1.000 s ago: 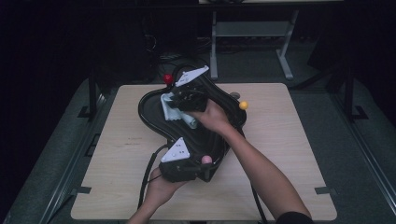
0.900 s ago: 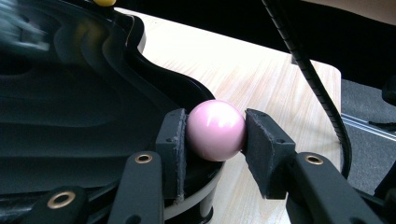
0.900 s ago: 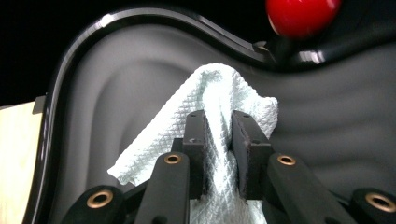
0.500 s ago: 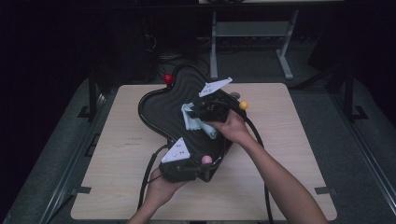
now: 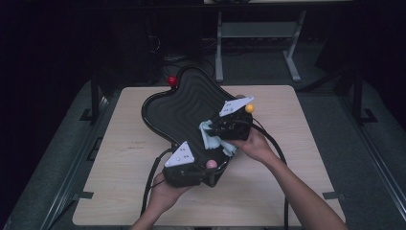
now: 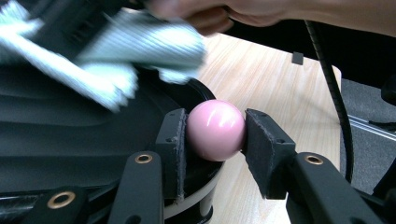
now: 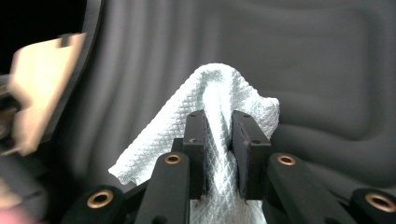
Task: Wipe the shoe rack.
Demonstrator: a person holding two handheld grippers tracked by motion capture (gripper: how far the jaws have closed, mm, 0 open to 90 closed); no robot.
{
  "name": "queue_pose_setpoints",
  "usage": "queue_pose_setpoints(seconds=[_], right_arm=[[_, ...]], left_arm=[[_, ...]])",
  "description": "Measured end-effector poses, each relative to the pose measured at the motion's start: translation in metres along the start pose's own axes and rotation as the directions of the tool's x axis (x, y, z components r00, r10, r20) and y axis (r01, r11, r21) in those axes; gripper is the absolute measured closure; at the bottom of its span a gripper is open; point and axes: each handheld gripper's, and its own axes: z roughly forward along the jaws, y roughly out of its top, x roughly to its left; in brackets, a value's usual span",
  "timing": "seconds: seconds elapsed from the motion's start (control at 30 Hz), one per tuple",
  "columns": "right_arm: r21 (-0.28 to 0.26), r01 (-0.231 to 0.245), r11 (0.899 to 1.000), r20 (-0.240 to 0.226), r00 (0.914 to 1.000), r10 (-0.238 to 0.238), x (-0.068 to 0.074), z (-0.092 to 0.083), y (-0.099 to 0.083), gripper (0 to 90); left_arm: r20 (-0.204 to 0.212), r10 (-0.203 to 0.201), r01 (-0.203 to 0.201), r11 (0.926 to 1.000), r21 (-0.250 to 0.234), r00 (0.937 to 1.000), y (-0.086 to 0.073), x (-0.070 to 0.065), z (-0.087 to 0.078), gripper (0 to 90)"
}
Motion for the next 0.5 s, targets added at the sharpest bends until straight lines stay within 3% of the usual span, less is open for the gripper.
queue_pose_setpoints(seconds=[0.03, 0.1, 0.3, 0.37, 0.43, 0.5], right_arm=[[0.001, 0.016, 1.000, -0.007, 0.9998, -0.016, 0.002, 0.000, -0.001, 76.5], [0.006, 0.002, 1.000, -0.020, 0.9998, -0.001, 0.000, -0.002, -0.003, 76.7], [0.015, -0.081, 0.997, 0.061, 0.9949, 0.080, -0.028, -0.013, -0.015, 76.7], [0.018, -0.068, 0.998, 0.040, 0.9969, 0.068, -0.021, -0.013, -0.017, 76.5], [0.023, -0.036, 0.999, -0.021, 0.9991, 0.037, -0.007, -0.010, -0.015, 76.5], [0.028, 0.002, 1.000, -0.009, 1.0000, -0.002, -0.002, -0.009, -0.014, 76.7]], left_arm=[[0.000, 0.002, -0.002, 1.0000, 0.001, 1.0000, 0.000, 0.000, 0.000, 60.1], [-0.004, 0.004, -0.004, 1.0000, -0.001, 1.0000, 0.000, 0.000, 0.000, 60.1], [-0.003, 0.003, -0.003, 1.0000, -0.001, 1.0000, -0.001, 0.000, -0.002, 60.0], [-0.001, 0.002, -0.002, 1.0000, -0.004, 1.0000, -0.002, 0.000, -0.003, 60.1], [0.002, 0.007, -0.007, 1.0000, 0.003, 1.0000, -0.002, 0.001, -0.005, 60.0], [-0.001, 0.003, -0.003, 1.0000, -0.004, 1.0000, -0.003, 0.000, -0.005, 60.1]])
